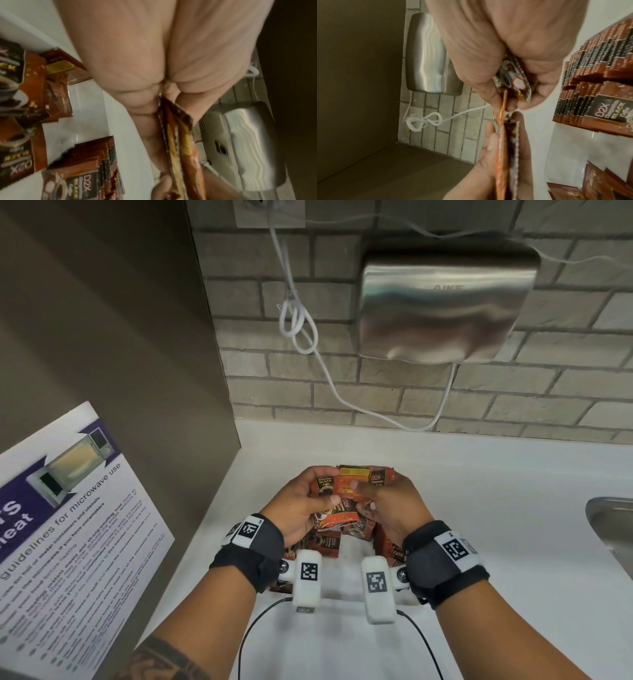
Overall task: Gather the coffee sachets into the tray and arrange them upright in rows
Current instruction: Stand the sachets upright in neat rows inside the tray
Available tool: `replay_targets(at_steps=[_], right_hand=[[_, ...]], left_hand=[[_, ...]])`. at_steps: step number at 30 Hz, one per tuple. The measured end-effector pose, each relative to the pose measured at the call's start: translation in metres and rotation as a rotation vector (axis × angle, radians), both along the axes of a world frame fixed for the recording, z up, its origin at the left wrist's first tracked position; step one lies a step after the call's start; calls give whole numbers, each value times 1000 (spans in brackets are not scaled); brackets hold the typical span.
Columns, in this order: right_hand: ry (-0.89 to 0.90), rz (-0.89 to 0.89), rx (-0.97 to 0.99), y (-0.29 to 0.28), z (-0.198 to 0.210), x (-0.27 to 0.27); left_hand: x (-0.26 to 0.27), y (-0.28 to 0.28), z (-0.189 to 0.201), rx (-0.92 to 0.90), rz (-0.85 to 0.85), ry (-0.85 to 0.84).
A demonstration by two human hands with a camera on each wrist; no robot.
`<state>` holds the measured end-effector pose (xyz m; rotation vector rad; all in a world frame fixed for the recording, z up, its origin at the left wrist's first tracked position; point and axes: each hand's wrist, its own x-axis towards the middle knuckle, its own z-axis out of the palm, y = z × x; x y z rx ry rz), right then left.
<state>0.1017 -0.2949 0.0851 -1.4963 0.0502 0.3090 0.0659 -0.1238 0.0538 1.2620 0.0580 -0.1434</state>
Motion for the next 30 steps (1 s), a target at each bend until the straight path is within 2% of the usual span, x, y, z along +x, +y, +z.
replay_targets(at_steps=[3, 6, 8, 11, 14, 18, 22, 24, 27, 30], right_hand=[[-275, -62, -137, -1, 3, 2], [-524, 141, -423, 4, 0, -4], [-562, 214, -528, 6, -3, -9], [-476, 292, -509, 5, -4, -10], [-469, 269, -514, 6, -7, -7], [-421, 220, -456, 2, -14, -1], [-298, 224, -527, -6, -10, 6], [-212, 227, -445, -9, -10, 6], [-26, 228, -156, -13, -12, 3], [65, 117, 17, -13, -10, 5]], left_hand=[[5, 2, -4, 143, 140, 33], [6, 4, -1, 117, 180, 49], [6, 3, 2, 89, 182, 51], [5, 2, 3, 8, 186, 64], [4, 3, 4, -81, 180, 68], [2, 5, 1, 14, 65, 10], [5, 7, -3, 186, 51, -73], [7, 7, -2, 198, 113, -78], [11, 8, -3, 190, 202, -74], [13, 8, -5, 224, 193, -63]])
